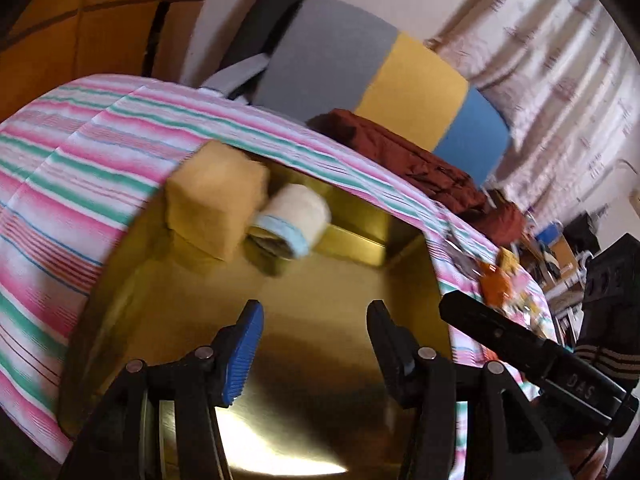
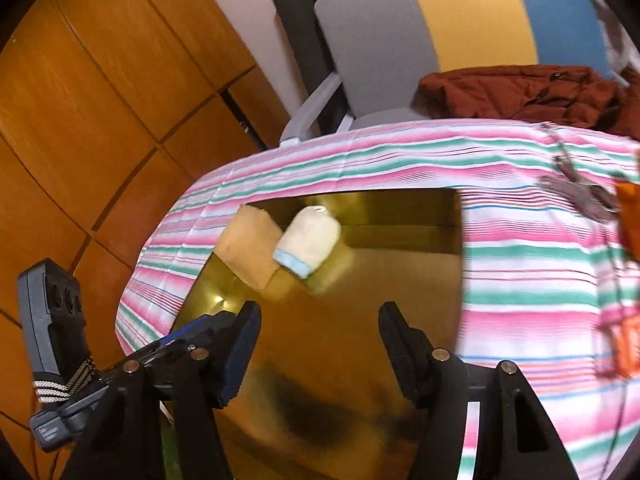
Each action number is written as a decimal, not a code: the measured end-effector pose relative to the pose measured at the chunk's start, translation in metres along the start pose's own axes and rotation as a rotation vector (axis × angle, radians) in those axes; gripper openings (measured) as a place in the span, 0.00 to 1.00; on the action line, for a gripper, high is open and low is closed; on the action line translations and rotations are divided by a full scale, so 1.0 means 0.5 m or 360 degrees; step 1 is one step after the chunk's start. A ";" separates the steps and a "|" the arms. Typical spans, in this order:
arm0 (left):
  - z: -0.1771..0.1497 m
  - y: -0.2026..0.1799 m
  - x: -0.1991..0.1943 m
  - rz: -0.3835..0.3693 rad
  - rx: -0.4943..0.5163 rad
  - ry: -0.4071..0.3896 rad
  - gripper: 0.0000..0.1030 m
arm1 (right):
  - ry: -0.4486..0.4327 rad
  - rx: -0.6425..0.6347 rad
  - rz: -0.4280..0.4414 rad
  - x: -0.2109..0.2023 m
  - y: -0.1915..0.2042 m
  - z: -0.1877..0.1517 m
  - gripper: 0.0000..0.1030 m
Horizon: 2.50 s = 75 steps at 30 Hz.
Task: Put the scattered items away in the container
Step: 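Move both tools back from the tray toward the remaining items, then grasp the orange plastic rack with the left tool and lift it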
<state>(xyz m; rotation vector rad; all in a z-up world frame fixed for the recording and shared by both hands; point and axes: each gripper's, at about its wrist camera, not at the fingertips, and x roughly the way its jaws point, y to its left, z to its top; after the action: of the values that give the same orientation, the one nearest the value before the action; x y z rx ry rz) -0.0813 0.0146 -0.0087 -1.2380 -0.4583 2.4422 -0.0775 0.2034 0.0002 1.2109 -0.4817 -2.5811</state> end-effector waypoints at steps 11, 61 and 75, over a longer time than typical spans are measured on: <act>-0.082 -0.207 0.020 -0.0258 0.0328 0.0132 0.53 | -0.0188 0.0271 -0.0246 -0.193 -0.193 -0.094 0.60; -0.258 -0.540 0.284 -0.0480 0.0962 0.0773 0.53 | -0.0348 0.0749 -0.0632 -0.390 -0.557 -0.274 0.67; -0.243 -0.503 0.186 -0.0433 0.1021 0.0420 0.54 | -0.0349 0.0655 -0.0585 -0.380 -0.515 -0.266 0.68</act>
<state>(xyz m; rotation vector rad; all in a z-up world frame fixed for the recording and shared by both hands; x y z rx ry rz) 0.0103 0.2936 -0.0317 -1.0951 0.2111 1.9248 0.1230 0.4818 -0.0495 1.2364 -0.9555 -3.0521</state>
